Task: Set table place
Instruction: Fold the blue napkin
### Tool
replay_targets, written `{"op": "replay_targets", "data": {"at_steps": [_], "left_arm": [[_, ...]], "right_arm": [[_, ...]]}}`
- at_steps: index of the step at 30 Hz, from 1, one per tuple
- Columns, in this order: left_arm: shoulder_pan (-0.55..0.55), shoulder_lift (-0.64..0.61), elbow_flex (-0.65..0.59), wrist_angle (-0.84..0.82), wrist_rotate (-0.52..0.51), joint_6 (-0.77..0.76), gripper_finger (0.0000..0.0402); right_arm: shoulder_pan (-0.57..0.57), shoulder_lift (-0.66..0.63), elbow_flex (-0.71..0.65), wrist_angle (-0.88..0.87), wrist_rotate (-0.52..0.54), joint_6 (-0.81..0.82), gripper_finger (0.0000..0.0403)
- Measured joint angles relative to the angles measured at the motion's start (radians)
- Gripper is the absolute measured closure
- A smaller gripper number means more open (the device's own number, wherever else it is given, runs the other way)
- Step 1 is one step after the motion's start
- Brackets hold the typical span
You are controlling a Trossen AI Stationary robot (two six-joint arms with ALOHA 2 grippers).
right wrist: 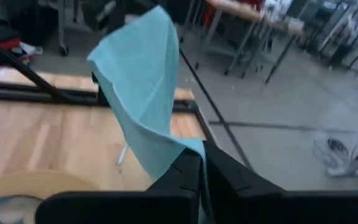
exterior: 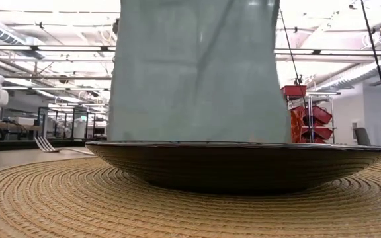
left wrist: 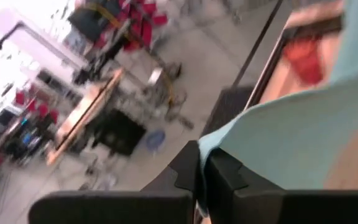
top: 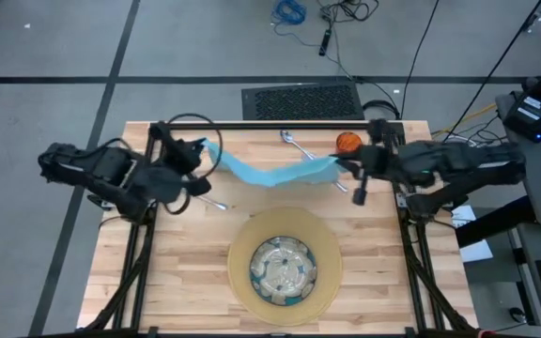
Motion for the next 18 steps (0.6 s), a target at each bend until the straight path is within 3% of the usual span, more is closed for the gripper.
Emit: {"op": "replay_targets", "data": {"at_steps": [9,18], "left_arm": [[-0.225,0.076,0.014,0.003,-0.160,0.004,0.0402],[-0.399,0.190,0.137,0.060,-0.325,0.108,0.0402]], "right_arm": [[0.297,0.032,0.038,-0.071,0.277,0.031,0.0403],[0.500,0.095,0.075,-0.078,0.438,0.068,0.0403]]}}
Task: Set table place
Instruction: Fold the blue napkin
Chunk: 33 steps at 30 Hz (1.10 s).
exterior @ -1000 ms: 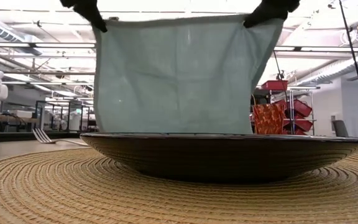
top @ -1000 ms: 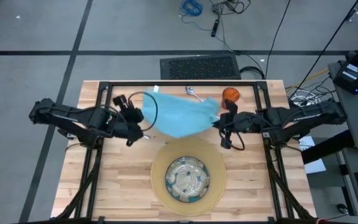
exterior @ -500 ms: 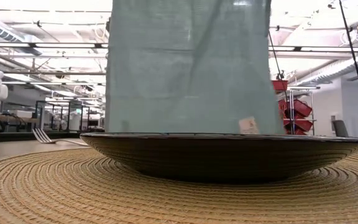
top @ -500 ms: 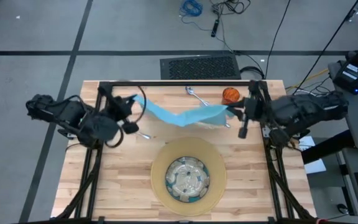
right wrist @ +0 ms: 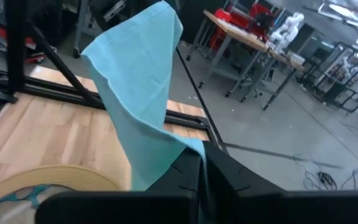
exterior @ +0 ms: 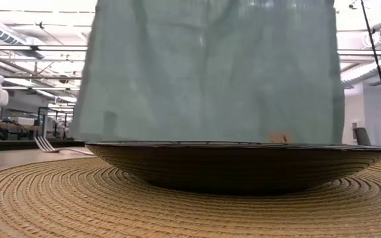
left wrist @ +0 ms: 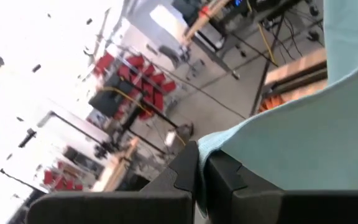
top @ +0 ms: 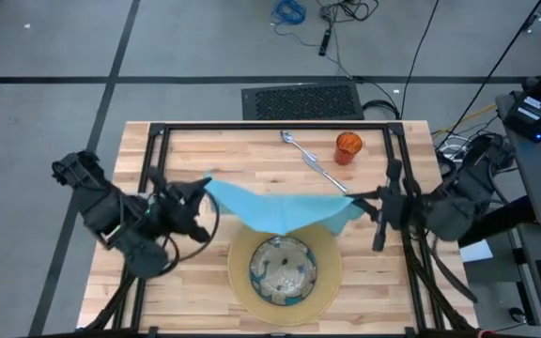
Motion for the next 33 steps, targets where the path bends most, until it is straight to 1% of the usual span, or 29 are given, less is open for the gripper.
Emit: {"op": "replay_targets", "data": {"at_steps": [6,10,15,18,20,22,25,27,30,33], "left_arm": [[-0.079,0.047,0.060,0.164,-0.118,0.221,0.0402],[-0.115,0.049,0.064,0.283,-0.122,0.328,0.0402],[-0.150,0.050,0.064,0.356,-0.122,0.387,0.0402],[-0.155,0.050,0.064,0.348,-0.121,0.372,0.0402],[-0.151,0.050,0.064,0.318,-0.121,0.327,0.0402],[-0.137,0.050,0.064,0.243,-0.121,0.244,0.0402],[-0.095,0.050,0.057,0.068,-0.120,0.037,0.0402],[-0.061,0.050,0.050,-0.061,-0.073,-0.124,0.0402],[0.006,0.050,0.032,-0.243,0.022,-0.369,0.0402],[0.074,0.049,-0.016,-0.377,0.058,-0.543,0.0402]], "right_arm": [[0.088,0.061,0.082,-0.003,0.072,-0.041,0.0403],[0.146,0.113,0.161,-0.008,0.115,-0.079,0.0403],[0.218,0.172,0.257,-0.030,0.182,-0.113,0.0403],[0.226,0.183,0.287,-0.104,0.185,-0.032,0.0403],[0.212,0.181,0.288,-0.190,0.185,0.064,0.0403],[0.190,0.181,0.288,-0.304,0.185,0.183,0.0403],[0.152,0.181,0.287,-0.460,0.164,0.353,0.0403],[0.119,0.181,0.278,-0.528,0.141,0.435,0.0403],[0.066,0.181,0.254,-0.583,0.104,0.500,0.0403],[0.007,0.181,0.223,-0.594,0.057,0.514,0.0403]]}}
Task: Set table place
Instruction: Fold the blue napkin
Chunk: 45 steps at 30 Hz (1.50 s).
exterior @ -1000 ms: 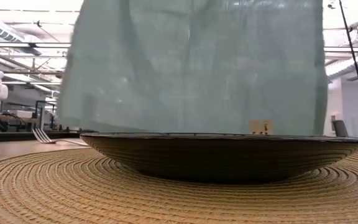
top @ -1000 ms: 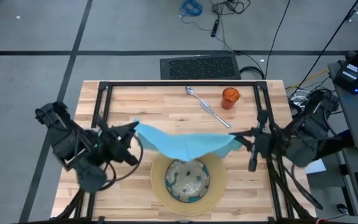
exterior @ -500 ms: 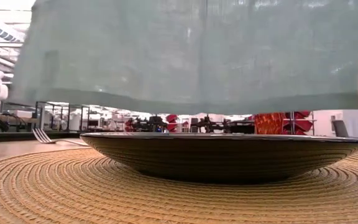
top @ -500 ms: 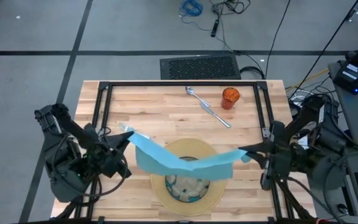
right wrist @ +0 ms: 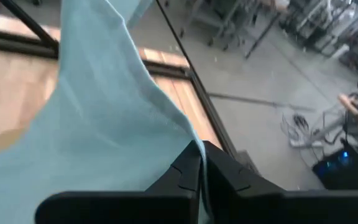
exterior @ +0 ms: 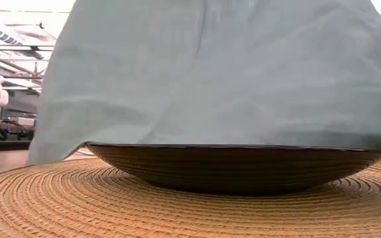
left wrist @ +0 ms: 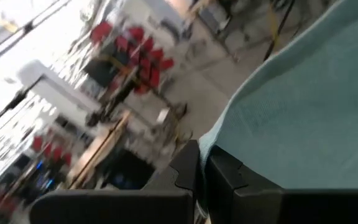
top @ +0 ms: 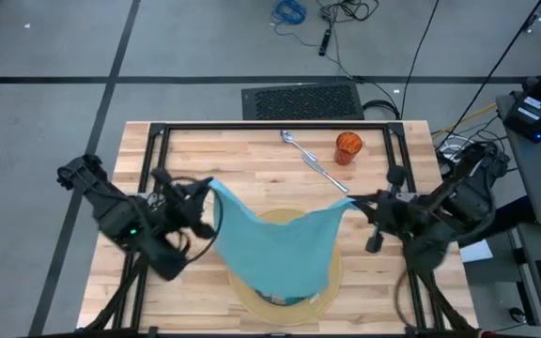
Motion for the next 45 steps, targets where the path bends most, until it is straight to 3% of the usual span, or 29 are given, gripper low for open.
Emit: {"op": "replay_targets", "data": {"at_steps": [5,11,18,28,33,38,45], "left_arm": [[0.099,0.000,-0.090,-0.069,0.054,-0.119,0.0402],[0.182,-0.001,-0.161,-0.066,0.064,-0.123,0.0402],[0.308,-0.001,-0.238,-0.057,0.091,-0.146,0.0402],[0.468,0.000,-0.430,0.078,0.153,-0.136,0.0402],[0.550,0.000,-0.478,0.222,0.154,-0.023,0.0402],[0.616,0.000,-0.479,0.435,0.155,0.188,0.0402],[0.744,0.000,-0.479,0.659,0.305,0.380,0.0402]], "right_arm": [[-0.112,0.000,-0.067,0.007,-0.069,0.001,0.0403],[-0.248,-0.012,-0.172,0.066,-0.150,-0.017,0.0403],[-0.412,-0.027,-0.274,0.231,-0.241,-0.154,0.0403],[-0.629,-0.027,-0.385,0.381,-0.383,-0.304,0.0403],[-0.725,-0.027,-0.402,0.469,-0.457,-0.386,0.0403],[-0.836,-0.027,-0.402,0.503,-0.554,-0.448,0.0403],[-0.991,-0.027,-0.402,0.520,-0.703,-0.471,0.0403]]}}
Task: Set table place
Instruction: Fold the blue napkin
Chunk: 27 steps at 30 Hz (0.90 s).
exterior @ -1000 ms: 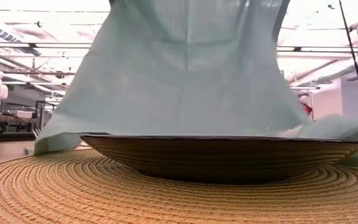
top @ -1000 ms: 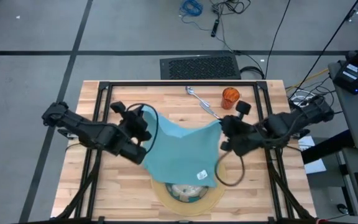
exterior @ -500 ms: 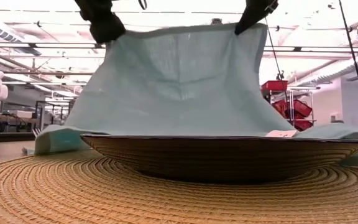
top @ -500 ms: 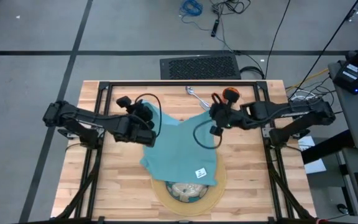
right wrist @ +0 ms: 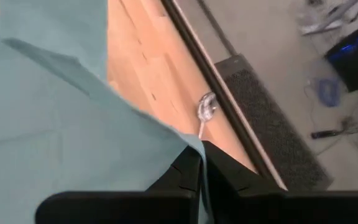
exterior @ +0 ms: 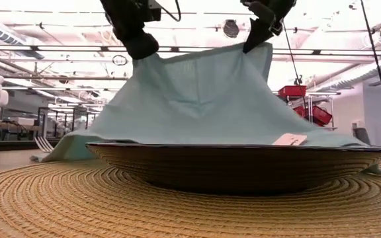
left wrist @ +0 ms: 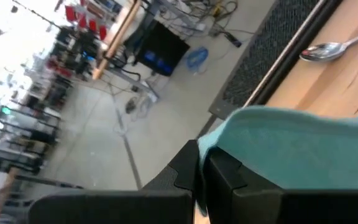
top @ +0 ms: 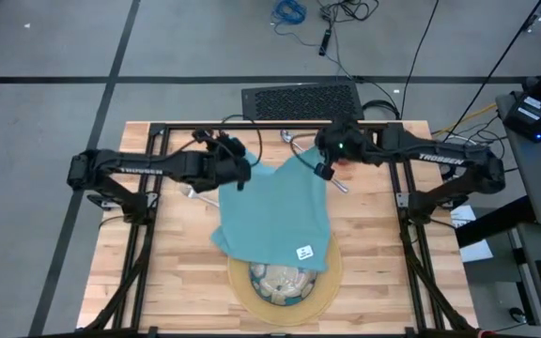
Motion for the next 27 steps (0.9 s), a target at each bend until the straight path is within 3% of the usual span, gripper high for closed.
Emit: {"op": "replay_targets", "data": {"at_steps": [6,17,27], "left_arm": [[0.094,0.000,0.000,0.034,0.008,0.054,0.0373],[0.183,0.000,0.000,0.071,0.035,0.086,0.0205],[0.217,0.000,0.000,0.076,0.013,0.180,0.0166]], "right_arm": [[-0.110,0.000,0.000,0.032,-0.009,-0.016,0.0373],[-0.194,0.000,0.000,0.040,-0.010,-0.025,0.0234],[-0.190,0.000,0.000,0.090,0.013,-0.032,0.0227]]}}
